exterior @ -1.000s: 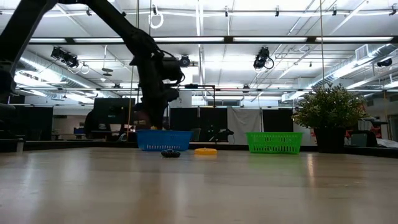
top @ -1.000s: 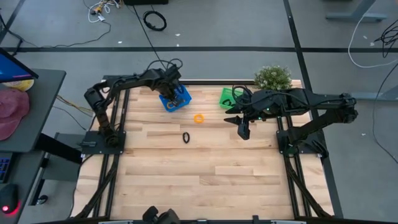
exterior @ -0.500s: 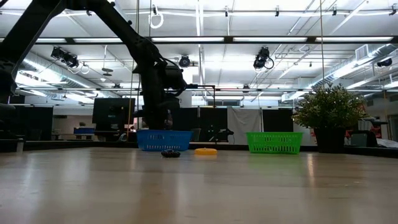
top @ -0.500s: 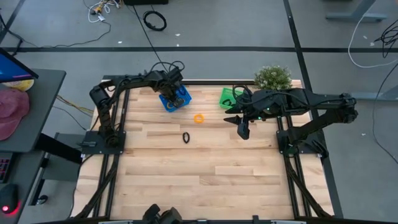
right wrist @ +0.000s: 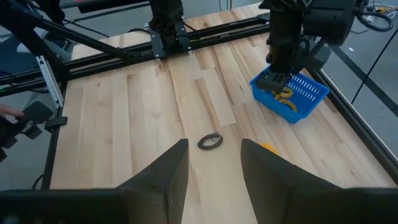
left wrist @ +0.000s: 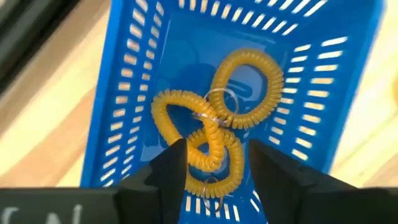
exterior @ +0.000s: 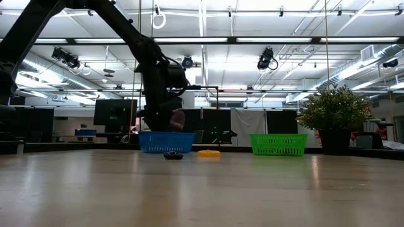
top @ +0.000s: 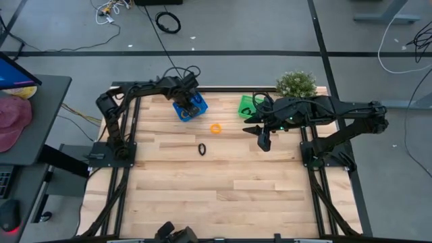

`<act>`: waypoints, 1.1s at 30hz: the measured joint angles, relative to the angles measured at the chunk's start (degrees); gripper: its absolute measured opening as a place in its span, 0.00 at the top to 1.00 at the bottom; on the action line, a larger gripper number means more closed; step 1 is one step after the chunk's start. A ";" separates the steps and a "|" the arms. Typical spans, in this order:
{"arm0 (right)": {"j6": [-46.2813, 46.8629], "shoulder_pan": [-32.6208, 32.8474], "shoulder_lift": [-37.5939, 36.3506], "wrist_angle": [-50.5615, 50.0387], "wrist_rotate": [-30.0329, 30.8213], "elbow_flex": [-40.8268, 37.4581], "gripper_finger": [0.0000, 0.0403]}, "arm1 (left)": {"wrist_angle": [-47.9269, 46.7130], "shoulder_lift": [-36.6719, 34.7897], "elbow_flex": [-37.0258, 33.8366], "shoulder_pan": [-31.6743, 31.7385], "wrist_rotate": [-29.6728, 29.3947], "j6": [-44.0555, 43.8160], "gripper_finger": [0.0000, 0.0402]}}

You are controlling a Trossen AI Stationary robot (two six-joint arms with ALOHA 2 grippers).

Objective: Sort spring keychains
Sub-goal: Put the black spring keychain into the green bin

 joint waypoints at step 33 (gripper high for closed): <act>-1.51 0.00 0.00 0.26 0.00 0.00 0.63 | 33.47 -35.65 0.05 -14.71 -1.60 5.04 0.93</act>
